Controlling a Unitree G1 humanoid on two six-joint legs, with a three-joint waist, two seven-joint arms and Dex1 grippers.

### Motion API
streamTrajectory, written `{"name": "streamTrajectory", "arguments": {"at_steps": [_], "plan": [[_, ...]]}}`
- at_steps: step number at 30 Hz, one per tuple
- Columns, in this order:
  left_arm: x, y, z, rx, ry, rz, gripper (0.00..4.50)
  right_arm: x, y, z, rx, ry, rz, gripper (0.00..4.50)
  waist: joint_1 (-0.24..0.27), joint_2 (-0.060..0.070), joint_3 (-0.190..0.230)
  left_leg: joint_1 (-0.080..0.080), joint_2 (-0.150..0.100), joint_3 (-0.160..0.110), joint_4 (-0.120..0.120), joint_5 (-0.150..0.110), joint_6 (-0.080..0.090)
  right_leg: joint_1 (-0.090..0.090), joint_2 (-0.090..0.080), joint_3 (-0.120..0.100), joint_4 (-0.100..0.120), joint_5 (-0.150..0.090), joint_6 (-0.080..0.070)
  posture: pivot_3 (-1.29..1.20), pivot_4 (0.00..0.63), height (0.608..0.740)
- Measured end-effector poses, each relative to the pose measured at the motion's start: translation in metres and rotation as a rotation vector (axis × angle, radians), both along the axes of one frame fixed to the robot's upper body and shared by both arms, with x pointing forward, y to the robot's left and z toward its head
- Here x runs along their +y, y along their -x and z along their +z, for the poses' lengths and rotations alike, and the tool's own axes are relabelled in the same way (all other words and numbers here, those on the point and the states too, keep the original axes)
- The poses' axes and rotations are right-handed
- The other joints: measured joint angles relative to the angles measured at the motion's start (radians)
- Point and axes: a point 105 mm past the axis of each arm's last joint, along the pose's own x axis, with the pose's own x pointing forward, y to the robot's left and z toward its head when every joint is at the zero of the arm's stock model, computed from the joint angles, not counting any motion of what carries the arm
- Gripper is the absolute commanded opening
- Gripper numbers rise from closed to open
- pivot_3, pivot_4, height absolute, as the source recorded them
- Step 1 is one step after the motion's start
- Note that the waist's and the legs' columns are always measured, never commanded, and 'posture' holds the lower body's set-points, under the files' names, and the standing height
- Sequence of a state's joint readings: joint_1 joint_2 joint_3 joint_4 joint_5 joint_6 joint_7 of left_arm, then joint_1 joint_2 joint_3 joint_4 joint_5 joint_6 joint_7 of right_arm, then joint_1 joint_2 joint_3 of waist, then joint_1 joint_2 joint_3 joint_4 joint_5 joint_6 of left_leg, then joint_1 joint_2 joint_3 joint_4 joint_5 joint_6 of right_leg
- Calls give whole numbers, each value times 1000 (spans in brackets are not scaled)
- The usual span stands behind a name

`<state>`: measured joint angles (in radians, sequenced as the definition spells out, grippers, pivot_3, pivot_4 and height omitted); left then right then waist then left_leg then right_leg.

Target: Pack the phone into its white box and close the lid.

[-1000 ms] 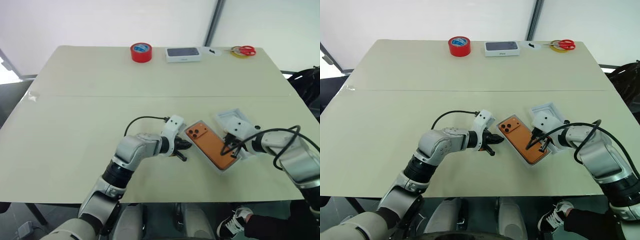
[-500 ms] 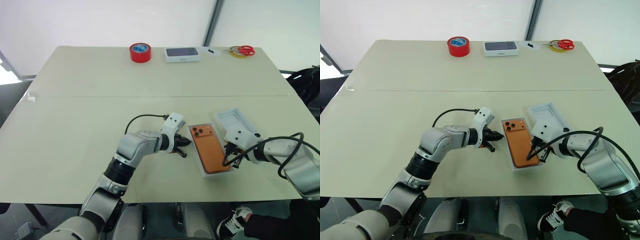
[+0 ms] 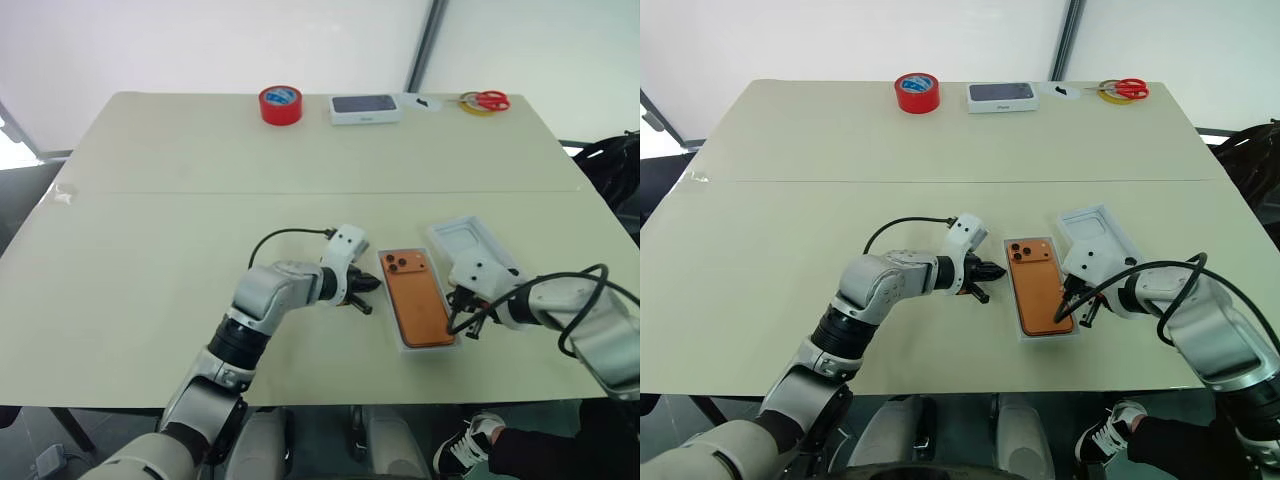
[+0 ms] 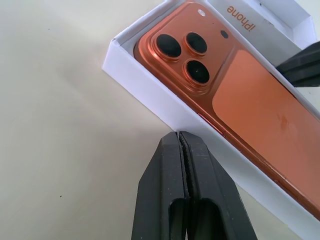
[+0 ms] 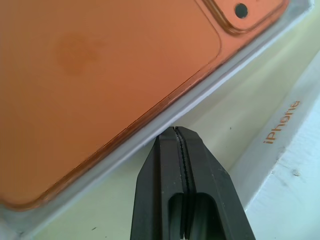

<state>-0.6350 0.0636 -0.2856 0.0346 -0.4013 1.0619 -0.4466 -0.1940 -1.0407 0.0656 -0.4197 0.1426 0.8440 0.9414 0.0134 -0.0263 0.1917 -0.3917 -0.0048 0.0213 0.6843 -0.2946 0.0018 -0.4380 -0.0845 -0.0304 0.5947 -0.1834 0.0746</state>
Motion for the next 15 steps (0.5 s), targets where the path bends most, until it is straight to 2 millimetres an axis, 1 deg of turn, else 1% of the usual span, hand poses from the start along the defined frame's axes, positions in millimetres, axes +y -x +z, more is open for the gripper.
{"name": "streamTrajectory", "arguments": {"at_steps": [2, 3, 5, 7, 9, 10, 11, 13, 15], "plan": [[9, -3, 2, -15, -4, 21, 0, -3, -3, 14, -24, -22, -13, 1907, -2, 0, 0, 0, 0, 0, 0, 0, 0, 0, 0, 0, 0, 0, 0, 0, 150, 732], [17, -5, 4, -35, -2, 38, 0, -4, -6, 22, -44, -30, -20, 2445, -3, 0, 0, 1, 1, 0, 0, 0, 0, 0, 1, 0, 0, 0, 0, 0, 150, 732], [31, -8, 8, -97, -12, 56, 0, -5, -12, 38, -83, -57, -44, 3376, -4, 0, 0, 1, 1, 0, 0, 0, 0, -1, 1, 0, 1, 0, 0, 0, 150, 732], [50, -11, 14, -192, -39, 68, 0, -6, -18, 49, -101, -75, -76, 3376, -1, 1, 0, 0, 1, 0, 0, 0, 0, -1, 2, 0, 1, 0, -1, 0, 150, 732], [64, -10, 21, -283, -58, 54, 0, -11, -22, 49, -79, -74, -127, 3376, 0, 0, 0, 0, 2, 0, 0, 0, 0, -1, 1, 0, 1, 0, -1, 0, 150, 732], [71, -6, 28, -351, -64, 23, 0, -12, -26, 47, -57, -87, -166, 3376, -1, 1, 0, 0, 1, 1, 0, 0, 0, -1, 1, 1, 0, 0, -2, 0, 150, 732], [75, 0, 33, -401, -63, -22, 0, -15, -30, 45, -35, -104, -209, 3376, 0, 1, 0, 0, 1, 1, 0, 0, 0, -1, 0, 1, 0, 0, -2, 0, 150, 732], [81, 18, 41, -477, -62, -146, 0, -19, -37, 40, 16, -138, -286, 3376, -1, 1, 0, 0, 0, 2, 0, 0, 0, -2, -2, 1, 0, 0, -2, 0, 150, 732], [85, 38, 43, -508, -55, -266, 0, -24, -40, 31, 66, -145, -345, 3376, 1, 1, 0, -1, 0, 2, 0, 0, 0, -2, -3, 1, 0, 0, -2, 0, 150, 732]]}}
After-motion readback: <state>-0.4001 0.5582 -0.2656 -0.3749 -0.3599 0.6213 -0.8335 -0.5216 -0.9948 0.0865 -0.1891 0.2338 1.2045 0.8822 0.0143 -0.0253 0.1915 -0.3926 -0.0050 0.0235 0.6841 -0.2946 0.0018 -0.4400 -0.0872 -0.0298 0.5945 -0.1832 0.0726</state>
